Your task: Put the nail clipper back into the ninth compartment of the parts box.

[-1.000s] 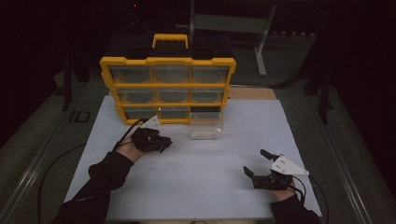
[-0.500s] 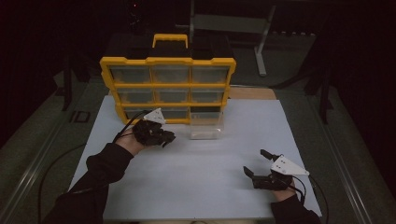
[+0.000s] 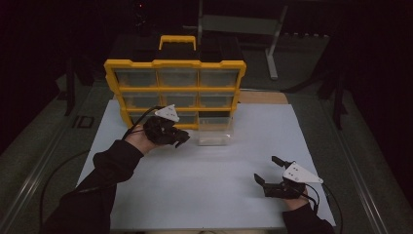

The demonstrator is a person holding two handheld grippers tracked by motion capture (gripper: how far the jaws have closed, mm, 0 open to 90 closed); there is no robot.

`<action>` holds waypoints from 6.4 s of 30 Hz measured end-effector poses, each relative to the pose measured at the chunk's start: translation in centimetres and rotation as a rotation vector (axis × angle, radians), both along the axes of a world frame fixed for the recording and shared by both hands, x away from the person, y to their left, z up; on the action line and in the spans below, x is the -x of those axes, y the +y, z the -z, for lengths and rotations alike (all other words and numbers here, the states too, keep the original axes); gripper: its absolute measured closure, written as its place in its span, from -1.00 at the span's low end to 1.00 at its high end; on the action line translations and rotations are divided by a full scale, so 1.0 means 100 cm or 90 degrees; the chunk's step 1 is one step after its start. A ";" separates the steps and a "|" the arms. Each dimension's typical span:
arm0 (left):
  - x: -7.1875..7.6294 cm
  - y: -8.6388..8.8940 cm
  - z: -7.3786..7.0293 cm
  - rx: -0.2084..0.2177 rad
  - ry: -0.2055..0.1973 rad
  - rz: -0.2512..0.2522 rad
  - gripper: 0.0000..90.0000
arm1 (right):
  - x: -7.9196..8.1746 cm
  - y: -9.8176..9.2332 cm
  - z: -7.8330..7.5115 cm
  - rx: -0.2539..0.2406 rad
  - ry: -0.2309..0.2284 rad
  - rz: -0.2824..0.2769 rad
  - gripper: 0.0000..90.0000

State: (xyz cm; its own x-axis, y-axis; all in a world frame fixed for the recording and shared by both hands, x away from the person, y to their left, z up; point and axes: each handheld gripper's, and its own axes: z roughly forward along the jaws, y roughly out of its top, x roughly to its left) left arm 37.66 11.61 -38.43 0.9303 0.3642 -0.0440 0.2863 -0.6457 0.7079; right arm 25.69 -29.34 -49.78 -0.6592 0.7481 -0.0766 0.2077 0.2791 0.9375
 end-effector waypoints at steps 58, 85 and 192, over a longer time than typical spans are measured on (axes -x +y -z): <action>-0.057 -0.061 -0.053 0.165 -0.077 0.019 0.80 | 0.000 -0.003 0.000 -0.006 0.000 0.002 -0.79; -0.084 -0.077 -0.002 0.109 -0.020 0.012 0.79 | -0.001 -0.007 -0.001 -0.009 -0.003 0.006 -0.79; -0.028 0.013 0.004 0.128 0.016 -0.074 -1.00 | 0.002 -0.004 -0.005 -0.009 -0.009 0.010 -0.79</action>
State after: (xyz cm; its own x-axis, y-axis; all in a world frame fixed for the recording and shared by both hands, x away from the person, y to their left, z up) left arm 40.46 12.94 -38.80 0.8801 0.4509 -0.1486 0.3693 -0.4536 0.8111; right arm 25.54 -29.79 -49.32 -0.6465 0.7592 -0.0756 0.1983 0.2628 0.9443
